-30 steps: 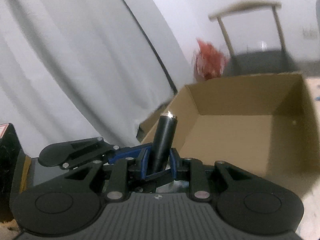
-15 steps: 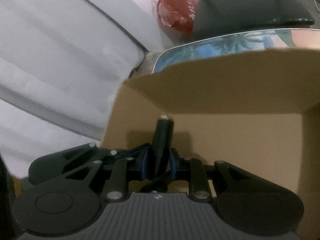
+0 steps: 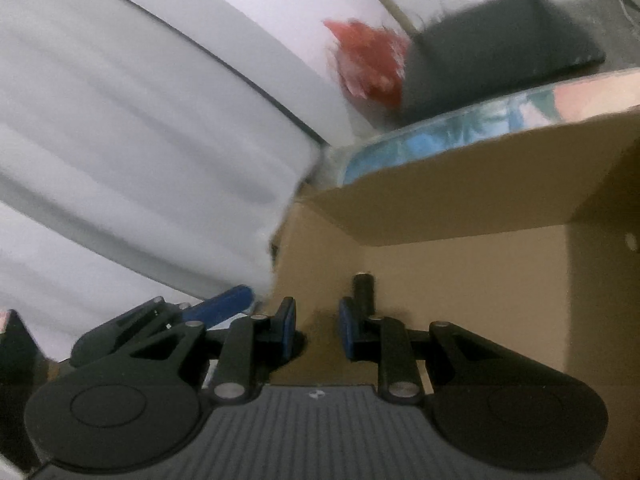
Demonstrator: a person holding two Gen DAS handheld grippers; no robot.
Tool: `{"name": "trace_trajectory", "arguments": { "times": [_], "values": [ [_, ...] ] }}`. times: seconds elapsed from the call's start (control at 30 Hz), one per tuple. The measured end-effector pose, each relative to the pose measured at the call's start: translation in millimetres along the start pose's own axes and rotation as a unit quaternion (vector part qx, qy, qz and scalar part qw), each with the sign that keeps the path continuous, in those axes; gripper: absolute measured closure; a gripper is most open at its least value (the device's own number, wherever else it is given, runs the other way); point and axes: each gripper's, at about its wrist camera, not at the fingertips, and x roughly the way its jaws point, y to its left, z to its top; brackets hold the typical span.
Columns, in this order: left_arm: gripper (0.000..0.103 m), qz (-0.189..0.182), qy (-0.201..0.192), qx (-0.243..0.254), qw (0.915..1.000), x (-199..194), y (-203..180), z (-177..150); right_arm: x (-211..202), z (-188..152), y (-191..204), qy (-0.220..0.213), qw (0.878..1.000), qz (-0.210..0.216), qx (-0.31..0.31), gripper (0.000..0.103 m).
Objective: Organize rigid objects
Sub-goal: 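Move the right gripper back to the green lip balm tube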
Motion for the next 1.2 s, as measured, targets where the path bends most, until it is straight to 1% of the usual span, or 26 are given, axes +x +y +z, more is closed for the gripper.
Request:
{"name": "trace_trajectory", "arguments": {
  "times": [0.07, 0.13, 0.23, 0.27, 0.33, 0.4, 0.47, 0.53, 0.63, 0.73, 0.77, 0.87, 0.9, 0.93, 1.0, 1.1, 1.17, 1.2],
  "values": [
    [0.046, -0.007, -0.026, -0.004, 0.9996, -32, -7, -9, -36, -20, 3, -0.019, 0.999, 0.027, -0.009, 0.078],
    [0.044, -0.036, -0.041, -0.02, 0.9983, -56, -12, -22, -72, -45, 8, -0.042, 0.998, 0.047, -0.028, 0.078],
    [0.044, -0.075, -0.051, -0.036, 0.9953, -77, -29, -45, -116, -85, 11, -0.071, 0.994, 0.054, -0.062, 0.078],
    [0.044, -0.084, -0.053, -0.037, 0.9944, -77, -34, -52, -126, -98, 10, -0.077, 0.993, 0.054, -0.069, 0.078],
    [0.044, -0.11, -0.052, -0.043, 0.9916, -77, -47, -69, -144, -123, 6, -0.089, 0.992, 0.045, -0.082, 0.078],
    [0.044, -0.141, -0.044, -0.05, 0.9877, -69, -62, -88, -152, -149, -2, -0.096, 0.991, 0.02, -0.093, 0.078],
    [0.044, -0.166, -0.03, -0.054, 0.9842, -51, -74, -101, -143, -168, -16, -0.083, 0.992, -0.01, -0.091, 0.078],
    [0.044, -0.176, -0.001, -0.061, 0.9825, -33, -92, -114, -129, -183, -33, -0.063, 0.994, -0.033, -0.085, 0.078],
    [0.044, -0.177, 0.031, -0.065, 0.9815, -4, -110, -123, -105, -191, -53, -0.033, 0.994, -0.056, -0.085, 0.078],
    [0.045, -0.164, 0.042, -0.056, 0.984, 12, -127, -130, -85, -194, -60, -0.02, 0.991, -0.081, -0.106, 0.078],
    [0.046, -0.158, 0.046, -0.054, 0.9848, 17, -132, -131, -85, -199, -60, -0.016, 0.99, -0.084, -0.111, 0.078],
    [0.049, -0.14, 0.046, -0.044, 0.9881, 22, -150, -139, -73, -199, -65, 0.001, 0.99, -0.08, -0.115, 0.077],
    [0.051, -0.135, 0.045, -0.037, 0.9891, 24, -154, -140, -74, -202, -64, 0.004, 0.99, -0.081, -0.119, 0.077],
    [0.051, -0.133, 0.045, -0.032, 0.9895, 20, -159, -143, -71, -202, -63, 0.007, 0.988, -0.085, -0.127, 0.077],
    [0.051, -0.128, 0.047, -0.024, 0.9904, 24, -164, -143, -62, -200, -64, 0.011, 0.986, -0.091, -0.14, 0.078],
    [0.055, -0.113, 0.052, -0.022, 0.992, 28, -164, -143, -54, -200, -64, 0.023, 0.983, -0.101, -0.155, 0.077],
    [0.056, -0.111, 0.058, -0.023, 0.9919, 33, -163, -146, -50, -202, -66, 0.033, 0.98, -0.108, -0.162, 0.079],
    [0.057, -0.11, 0.055, -0.022, 0.9922, 33, -163, -147, -47, -203, -65, 0.033, 0.979, -0.108, -0.168, 0.079]
  ]
}}
